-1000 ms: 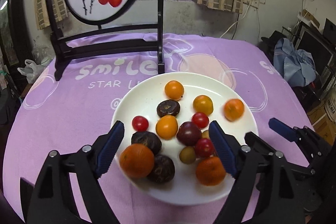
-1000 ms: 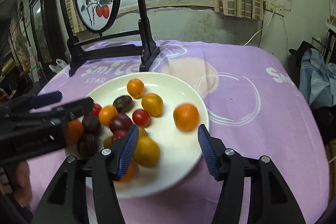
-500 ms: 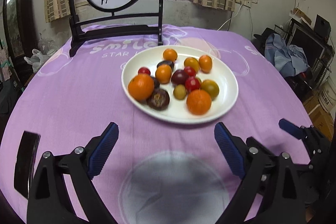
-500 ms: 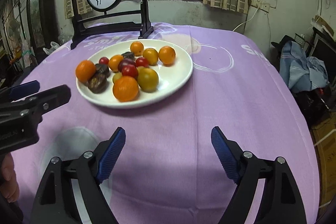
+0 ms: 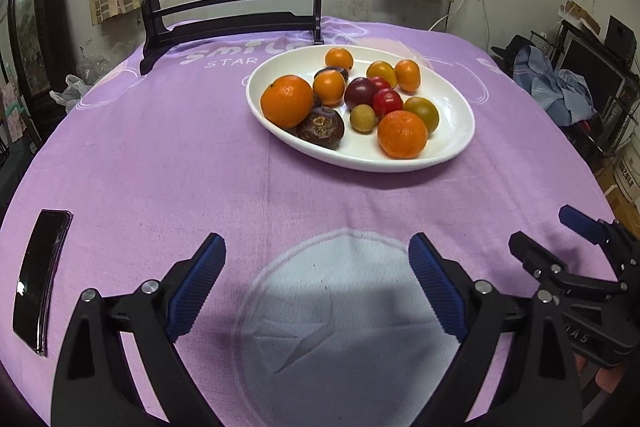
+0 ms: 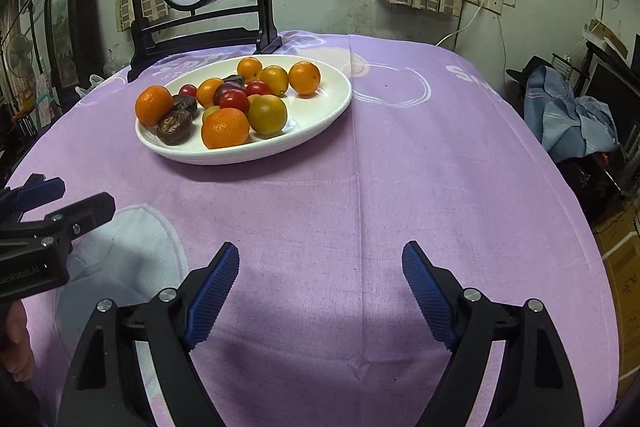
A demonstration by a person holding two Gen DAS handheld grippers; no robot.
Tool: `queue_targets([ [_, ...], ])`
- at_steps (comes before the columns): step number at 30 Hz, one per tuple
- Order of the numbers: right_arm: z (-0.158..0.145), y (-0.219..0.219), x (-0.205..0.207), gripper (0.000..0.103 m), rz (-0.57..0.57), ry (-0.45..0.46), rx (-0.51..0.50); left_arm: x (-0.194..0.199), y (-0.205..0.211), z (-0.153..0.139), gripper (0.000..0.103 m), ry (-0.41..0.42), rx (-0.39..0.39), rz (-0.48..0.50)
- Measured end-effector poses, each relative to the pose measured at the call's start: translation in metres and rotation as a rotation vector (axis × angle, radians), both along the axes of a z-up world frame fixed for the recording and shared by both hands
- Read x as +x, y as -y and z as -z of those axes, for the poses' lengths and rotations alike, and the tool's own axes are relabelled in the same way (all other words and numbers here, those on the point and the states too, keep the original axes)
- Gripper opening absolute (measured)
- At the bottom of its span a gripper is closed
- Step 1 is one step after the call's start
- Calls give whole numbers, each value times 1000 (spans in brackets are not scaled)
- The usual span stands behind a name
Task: Organize fruits
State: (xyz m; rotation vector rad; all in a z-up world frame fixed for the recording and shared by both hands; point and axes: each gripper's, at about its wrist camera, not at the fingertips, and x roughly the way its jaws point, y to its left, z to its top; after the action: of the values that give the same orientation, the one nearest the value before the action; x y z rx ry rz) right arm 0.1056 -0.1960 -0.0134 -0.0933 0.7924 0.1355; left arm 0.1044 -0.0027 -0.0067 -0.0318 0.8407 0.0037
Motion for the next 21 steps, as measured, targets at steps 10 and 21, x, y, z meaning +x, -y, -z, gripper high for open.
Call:
queue_targets([
  [10, -6, -1, -4, 85, -13, 9, 8, -6, 2, -6, 92, -12, -24, 29],
  [21, 1, -11, -8, 85, -53, -41, -24, -4, 1, 0, 92, -40, -59, 44],
])
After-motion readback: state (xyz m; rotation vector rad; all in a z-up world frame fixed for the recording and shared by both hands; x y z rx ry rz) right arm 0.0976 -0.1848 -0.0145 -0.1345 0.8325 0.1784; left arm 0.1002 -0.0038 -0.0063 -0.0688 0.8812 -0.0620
